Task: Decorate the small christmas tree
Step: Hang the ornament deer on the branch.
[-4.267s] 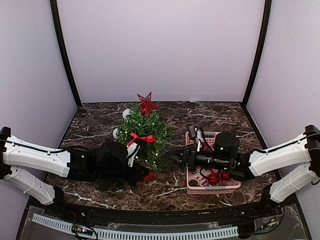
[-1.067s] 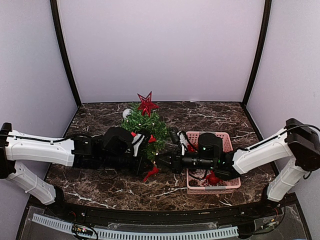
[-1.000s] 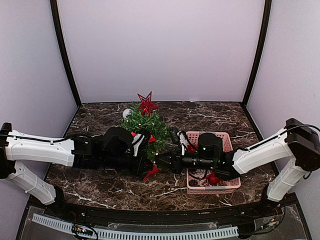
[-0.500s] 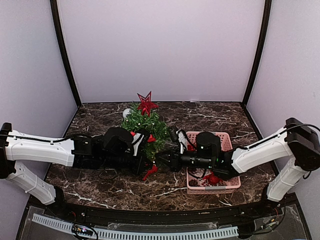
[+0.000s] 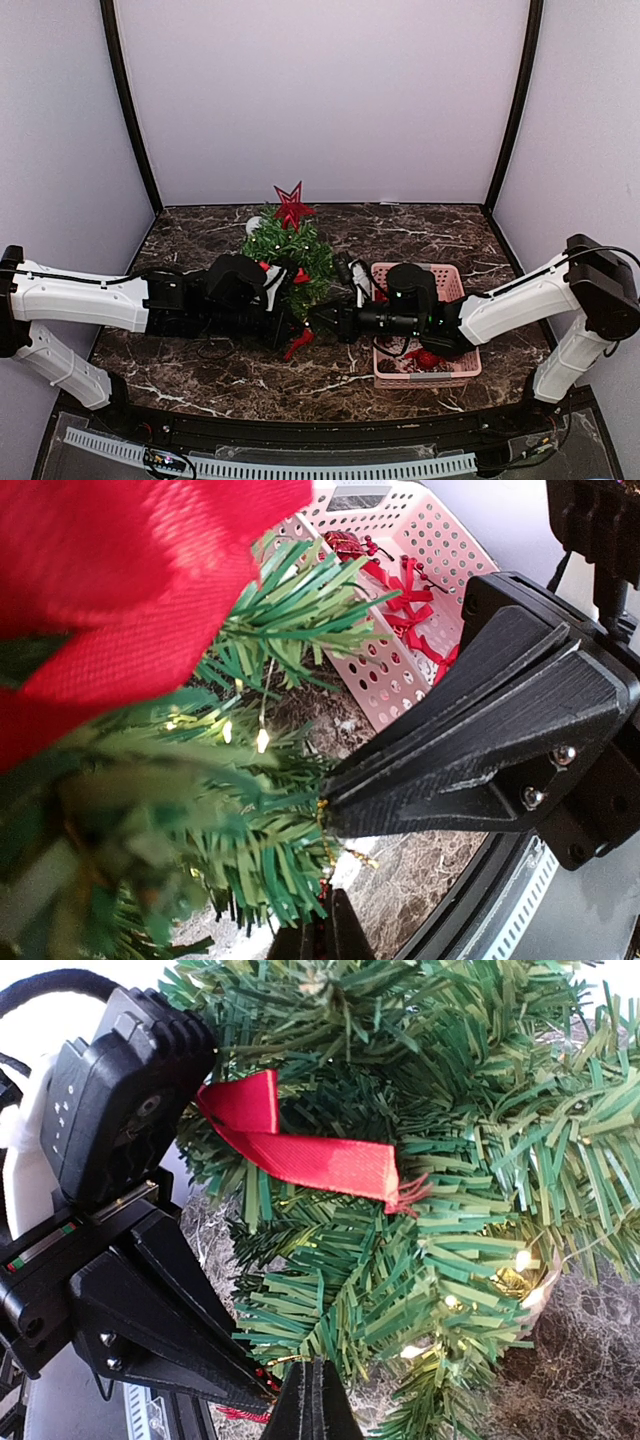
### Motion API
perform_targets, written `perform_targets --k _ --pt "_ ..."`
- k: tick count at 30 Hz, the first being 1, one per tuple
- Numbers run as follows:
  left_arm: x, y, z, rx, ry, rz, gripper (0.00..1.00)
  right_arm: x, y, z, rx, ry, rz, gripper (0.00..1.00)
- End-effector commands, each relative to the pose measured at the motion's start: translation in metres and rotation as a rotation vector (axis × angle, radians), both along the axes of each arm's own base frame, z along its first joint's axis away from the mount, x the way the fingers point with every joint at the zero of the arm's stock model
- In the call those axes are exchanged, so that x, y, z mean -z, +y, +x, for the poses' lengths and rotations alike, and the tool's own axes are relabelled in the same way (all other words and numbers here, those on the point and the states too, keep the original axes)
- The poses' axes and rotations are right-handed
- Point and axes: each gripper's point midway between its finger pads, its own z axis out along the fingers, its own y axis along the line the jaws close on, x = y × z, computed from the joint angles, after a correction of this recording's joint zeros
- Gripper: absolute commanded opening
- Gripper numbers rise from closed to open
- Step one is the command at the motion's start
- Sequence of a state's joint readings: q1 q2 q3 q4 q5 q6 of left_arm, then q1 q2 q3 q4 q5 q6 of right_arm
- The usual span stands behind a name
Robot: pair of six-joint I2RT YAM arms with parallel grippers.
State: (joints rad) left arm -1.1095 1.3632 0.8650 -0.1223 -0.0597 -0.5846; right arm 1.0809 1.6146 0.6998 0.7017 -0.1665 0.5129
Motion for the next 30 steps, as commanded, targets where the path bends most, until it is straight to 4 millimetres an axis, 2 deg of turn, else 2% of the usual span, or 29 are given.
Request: perform_targets --k 1,11,17,30 --pt "-0.006 0.003 0.006 -0.023 -0.021 0.011 0.0 -0.018 0.009 0.001 -0.007 -0.034 0.046 0.0" --pt "-0.006 0.006 0.008 -0.04 -0.028 0.019 0.0 -0.016 0.013 0.002 -0.011 -0.032 0.041 0.0" --pt "-0.004 0.008 0.009 -0.049 -0.025 0.027 0.05 -0.018 0.015 0.001 -0.023 -0.036 0.046 0.0" --pt "-0.012 0.008 0.013 -0.069 -0.049 0.007 0.02 -0.02 0.02 -0.001 -0.039 -0.043 0.048 0.0"
